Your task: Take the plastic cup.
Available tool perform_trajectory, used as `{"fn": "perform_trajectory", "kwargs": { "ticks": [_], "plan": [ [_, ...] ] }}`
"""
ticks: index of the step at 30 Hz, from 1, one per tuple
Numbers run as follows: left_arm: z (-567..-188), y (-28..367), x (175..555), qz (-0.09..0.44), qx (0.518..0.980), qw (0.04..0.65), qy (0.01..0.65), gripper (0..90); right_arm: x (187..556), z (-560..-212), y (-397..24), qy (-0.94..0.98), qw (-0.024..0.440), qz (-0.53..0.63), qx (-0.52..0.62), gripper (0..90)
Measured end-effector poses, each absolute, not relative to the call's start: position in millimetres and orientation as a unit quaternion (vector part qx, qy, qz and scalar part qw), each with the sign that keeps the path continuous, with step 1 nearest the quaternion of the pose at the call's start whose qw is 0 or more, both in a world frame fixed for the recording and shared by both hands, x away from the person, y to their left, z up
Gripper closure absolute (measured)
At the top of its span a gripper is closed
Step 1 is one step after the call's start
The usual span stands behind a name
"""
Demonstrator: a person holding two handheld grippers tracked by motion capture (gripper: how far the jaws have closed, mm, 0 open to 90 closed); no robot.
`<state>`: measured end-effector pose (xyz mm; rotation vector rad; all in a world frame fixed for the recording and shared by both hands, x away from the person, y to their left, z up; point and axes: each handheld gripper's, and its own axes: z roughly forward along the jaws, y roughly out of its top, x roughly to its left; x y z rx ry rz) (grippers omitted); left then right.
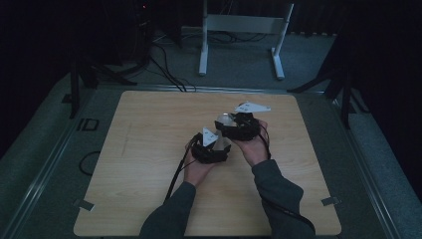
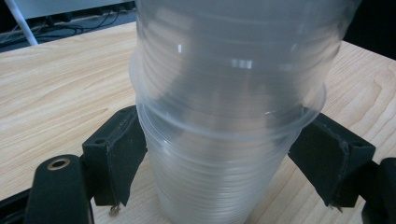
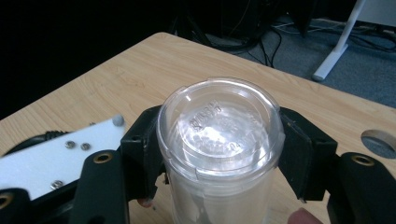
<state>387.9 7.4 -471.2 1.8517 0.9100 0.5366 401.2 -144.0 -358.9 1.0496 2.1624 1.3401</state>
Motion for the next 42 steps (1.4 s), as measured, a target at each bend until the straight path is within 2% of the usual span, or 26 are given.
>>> {"fn": "perform_trajectory", "kwargs": {
  "ticks": [5,14,17,30,42],
  "plan": [
    [-471,7,386,0.239,0.758,0.476,0.377,20.0,400,-352,-144,0.770,0.195,0.481,0.371,37.9],
    [-471,6,386,0.236,0.759,0.475,0.378,17.7,397,-342,-143,0.769,0.200,0.486,0.363,38.4],
    [-470,7,387,0.233,0.758,0.473,0.383,14.5,397,-339,-143,0.769,0.201,0.487,0.362,38.4],
    [-465,10,385,0.211,0.763,0.483,0.374,14.5,393,-328,-142,0.763,0.204,0.499,0.357,38.4],
    [-459,14,379,0.213,0.761,0.488,0.372,15.7,389,-316,-144,0.757,0.208,0.510,0.352,38.9]
  ]
}}
